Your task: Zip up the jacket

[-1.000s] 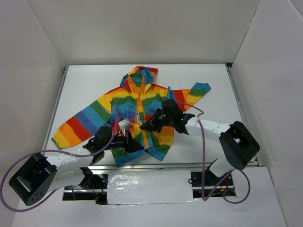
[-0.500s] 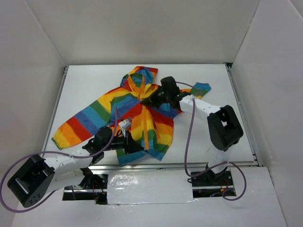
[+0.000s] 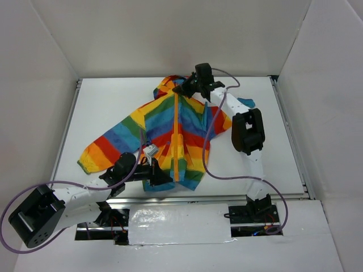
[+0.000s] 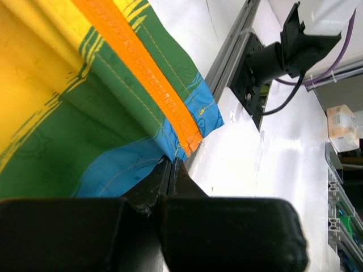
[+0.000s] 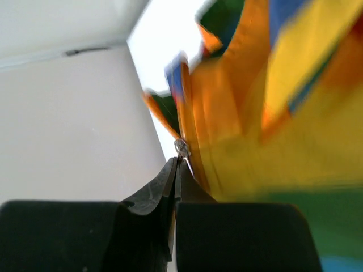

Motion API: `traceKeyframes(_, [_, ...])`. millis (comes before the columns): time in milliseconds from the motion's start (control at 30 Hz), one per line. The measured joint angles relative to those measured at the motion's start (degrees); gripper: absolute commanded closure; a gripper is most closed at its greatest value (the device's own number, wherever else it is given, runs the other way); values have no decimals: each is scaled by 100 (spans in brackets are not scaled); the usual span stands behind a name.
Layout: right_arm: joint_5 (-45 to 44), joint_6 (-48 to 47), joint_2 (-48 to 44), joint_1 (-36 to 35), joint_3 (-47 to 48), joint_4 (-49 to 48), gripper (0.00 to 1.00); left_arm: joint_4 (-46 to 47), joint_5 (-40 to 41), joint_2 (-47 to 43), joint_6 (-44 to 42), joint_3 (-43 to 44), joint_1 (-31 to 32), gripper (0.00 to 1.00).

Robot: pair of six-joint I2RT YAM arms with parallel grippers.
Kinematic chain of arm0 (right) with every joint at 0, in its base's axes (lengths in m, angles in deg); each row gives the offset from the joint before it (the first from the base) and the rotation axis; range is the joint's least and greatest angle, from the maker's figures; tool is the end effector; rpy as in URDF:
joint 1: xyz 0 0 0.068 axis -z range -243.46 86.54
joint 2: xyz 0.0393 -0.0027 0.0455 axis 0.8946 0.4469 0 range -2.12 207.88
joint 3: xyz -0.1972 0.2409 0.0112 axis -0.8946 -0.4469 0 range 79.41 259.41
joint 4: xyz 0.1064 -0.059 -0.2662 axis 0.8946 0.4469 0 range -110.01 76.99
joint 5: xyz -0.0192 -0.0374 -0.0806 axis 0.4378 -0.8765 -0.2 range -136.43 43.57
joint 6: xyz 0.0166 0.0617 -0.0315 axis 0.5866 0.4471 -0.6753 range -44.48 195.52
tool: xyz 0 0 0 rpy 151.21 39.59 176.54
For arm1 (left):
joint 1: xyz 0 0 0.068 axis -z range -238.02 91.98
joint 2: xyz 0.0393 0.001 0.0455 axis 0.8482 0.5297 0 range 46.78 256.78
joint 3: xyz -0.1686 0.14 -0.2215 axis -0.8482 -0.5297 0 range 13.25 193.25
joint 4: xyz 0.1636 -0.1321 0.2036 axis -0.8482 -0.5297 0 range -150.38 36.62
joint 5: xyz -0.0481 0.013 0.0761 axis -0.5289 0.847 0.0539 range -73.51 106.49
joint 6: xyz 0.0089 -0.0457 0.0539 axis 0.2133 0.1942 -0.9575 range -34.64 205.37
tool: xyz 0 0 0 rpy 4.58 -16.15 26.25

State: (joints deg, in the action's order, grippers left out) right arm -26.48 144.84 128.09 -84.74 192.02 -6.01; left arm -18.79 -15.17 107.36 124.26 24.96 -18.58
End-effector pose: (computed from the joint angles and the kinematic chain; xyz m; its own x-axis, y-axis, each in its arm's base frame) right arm 0.5604 0.2399 0.2510 -0.7450 0.6536 -0.1334 0.2407 0.4500 0.8600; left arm 0.1494 -0.1628 0.1776 -0.7344 -0.0881 -0.6730 0.6069 0.3586 -0.7093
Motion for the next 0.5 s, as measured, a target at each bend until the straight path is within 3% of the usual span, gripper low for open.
traceKeyframes(233, [271, -321, 420, 352, 1716, 234, 100, -57, 339, 48, -109, 35, 72, 100])
traceKeyframes(500, [686, -597, 420, 529, 1906, 118, 100, -22, 726, 505, -125, 208, 74, 100])
